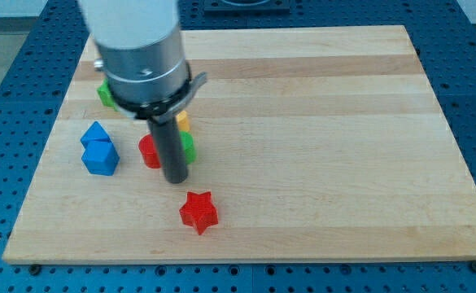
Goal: Slide the red circle to the top center
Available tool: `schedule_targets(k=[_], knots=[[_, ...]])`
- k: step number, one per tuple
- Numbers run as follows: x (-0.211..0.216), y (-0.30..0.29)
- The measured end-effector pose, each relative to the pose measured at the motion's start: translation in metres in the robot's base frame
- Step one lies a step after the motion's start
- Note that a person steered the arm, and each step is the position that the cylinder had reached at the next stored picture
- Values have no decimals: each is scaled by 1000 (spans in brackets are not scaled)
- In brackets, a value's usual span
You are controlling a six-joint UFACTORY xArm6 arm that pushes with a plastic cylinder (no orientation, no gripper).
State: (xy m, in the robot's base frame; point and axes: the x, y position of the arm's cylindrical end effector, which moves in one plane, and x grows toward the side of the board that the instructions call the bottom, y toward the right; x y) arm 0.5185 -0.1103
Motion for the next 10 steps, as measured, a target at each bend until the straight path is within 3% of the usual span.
schedule_targets(k=[2, 8, 10], knots=[[66, -5], [39, 54], [-82, 54]])
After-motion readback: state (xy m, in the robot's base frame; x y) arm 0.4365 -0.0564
